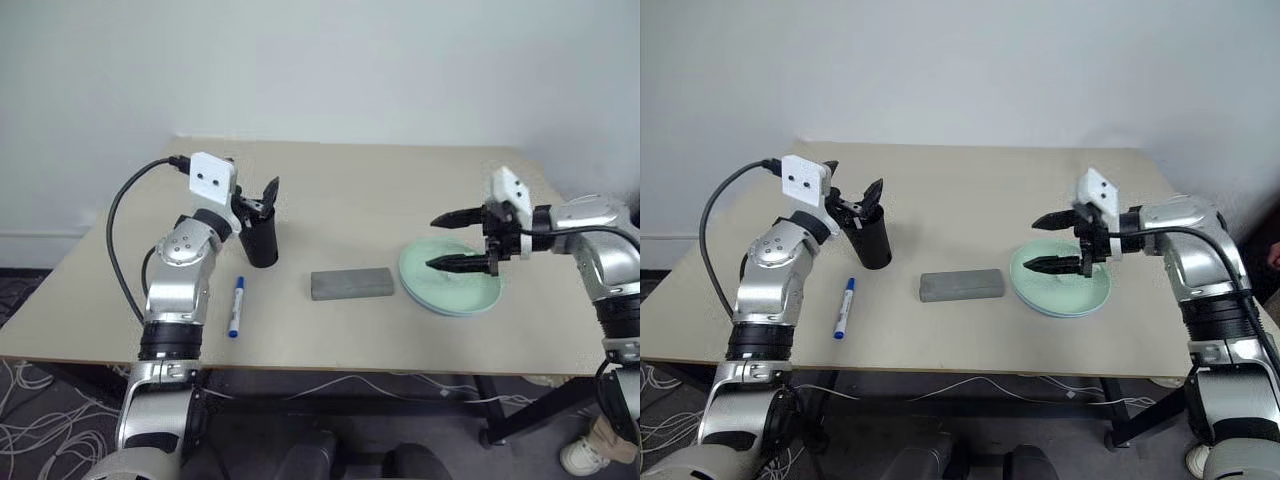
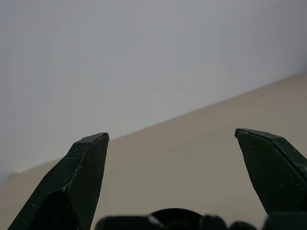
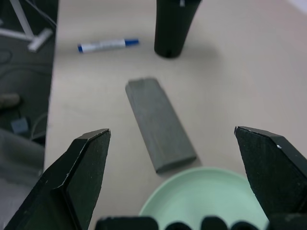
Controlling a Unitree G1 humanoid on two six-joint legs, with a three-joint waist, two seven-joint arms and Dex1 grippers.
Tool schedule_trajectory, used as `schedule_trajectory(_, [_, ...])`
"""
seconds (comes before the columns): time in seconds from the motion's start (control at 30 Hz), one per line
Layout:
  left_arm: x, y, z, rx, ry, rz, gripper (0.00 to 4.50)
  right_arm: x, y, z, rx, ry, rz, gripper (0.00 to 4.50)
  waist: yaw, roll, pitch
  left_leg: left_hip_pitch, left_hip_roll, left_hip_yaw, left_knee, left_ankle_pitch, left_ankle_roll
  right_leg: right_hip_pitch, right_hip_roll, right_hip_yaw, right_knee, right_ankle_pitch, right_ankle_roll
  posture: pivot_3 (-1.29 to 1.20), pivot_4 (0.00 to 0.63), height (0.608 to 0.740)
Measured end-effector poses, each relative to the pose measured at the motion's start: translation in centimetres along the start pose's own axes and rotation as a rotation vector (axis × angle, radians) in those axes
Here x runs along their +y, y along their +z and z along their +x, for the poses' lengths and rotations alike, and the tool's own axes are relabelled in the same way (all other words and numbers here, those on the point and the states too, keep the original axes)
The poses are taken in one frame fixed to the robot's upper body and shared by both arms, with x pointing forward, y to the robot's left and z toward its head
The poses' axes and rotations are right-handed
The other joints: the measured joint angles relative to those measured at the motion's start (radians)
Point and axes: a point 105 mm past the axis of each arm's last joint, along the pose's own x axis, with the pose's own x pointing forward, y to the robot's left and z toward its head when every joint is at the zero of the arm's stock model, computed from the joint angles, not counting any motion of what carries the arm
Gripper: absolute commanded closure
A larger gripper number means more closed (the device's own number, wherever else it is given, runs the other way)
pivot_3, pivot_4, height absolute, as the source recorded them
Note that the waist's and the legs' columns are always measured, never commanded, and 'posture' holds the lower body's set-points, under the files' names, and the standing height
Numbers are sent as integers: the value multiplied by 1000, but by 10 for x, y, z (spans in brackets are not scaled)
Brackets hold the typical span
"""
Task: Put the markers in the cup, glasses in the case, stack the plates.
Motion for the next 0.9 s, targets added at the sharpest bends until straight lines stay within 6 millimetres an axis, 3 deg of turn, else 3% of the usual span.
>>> schedule_trajectory(0.23, [17,15,-13,167,100,-27,23,-8,-4,-10,-37,-19,34,0,-1,0,0,0,0,0,0,0,0,-1,1,1,1,-1,1,0,0,709])
schedule_trajectory(0.37, [33,14,-31,414,175,-45,23,-13,-9,-14,-26,-42,46,0,-1,0,1,0,0,0,0,0,0,-2,2,1,3,-2,4,0,0,709])
schedule_trajectory(0.53, [26,9,-47,701,121,-144,23,-16,-7,-15,-16,-53,29,0,-1,0,1,1,0,0,-1,0,0,-2,2,0,4,-3,5,0,0,709])
schedule_trajectory(0.9, [16,-72,-81,1095,75,-311,23,-17,-5,-13,-13,-55,11,0,-2,-1,1,1,0,-1,-6,5,-7,-9,3,6,4,1,-2,0,0,709])
